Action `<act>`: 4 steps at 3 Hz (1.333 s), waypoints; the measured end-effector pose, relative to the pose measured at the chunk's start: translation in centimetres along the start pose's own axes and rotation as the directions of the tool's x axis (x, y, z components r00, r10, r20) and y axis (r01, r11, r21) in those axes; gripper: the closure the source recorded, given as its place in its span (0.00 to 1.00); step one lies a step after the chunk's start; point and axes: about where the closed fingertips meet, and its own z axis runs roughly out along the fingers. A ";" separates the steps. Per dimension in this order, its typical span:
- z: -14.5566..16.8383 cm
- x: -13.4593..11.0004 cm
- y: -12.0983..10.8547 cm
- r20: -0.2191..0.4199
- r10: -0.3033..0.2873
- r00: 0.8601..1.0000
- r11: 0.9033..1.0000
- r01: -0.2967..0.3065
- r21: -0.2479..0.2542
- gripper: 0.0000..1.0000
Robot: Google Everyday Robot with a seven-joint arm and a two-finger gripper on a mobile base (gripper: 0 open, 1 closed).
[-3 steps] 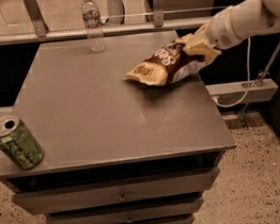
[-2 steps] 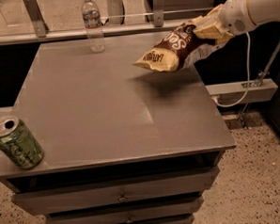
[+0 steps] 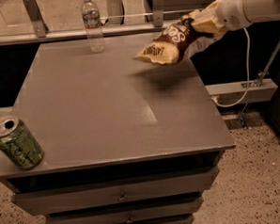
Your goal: Move brown chip bag near water bottle
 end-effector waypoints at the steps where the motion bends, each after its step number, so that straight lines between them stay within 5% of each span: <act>1: 4.7 -2.8 -6.2 0.093 0.042 0.995 0.982 -0.058 0.180 1.00; 2: 7.8 -4.2 -8.8 0.104 0.041 0.994 0.957 -0.069 0.283 1.00; 4: 14.2 -4.2 -9.5 0.083 0.068 0.994 0.914 -0.095 0.394 1.00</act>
Offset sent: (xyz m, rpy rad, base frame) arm 0.1616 0.0357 0.0450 0.1181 -0.2995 -0.3150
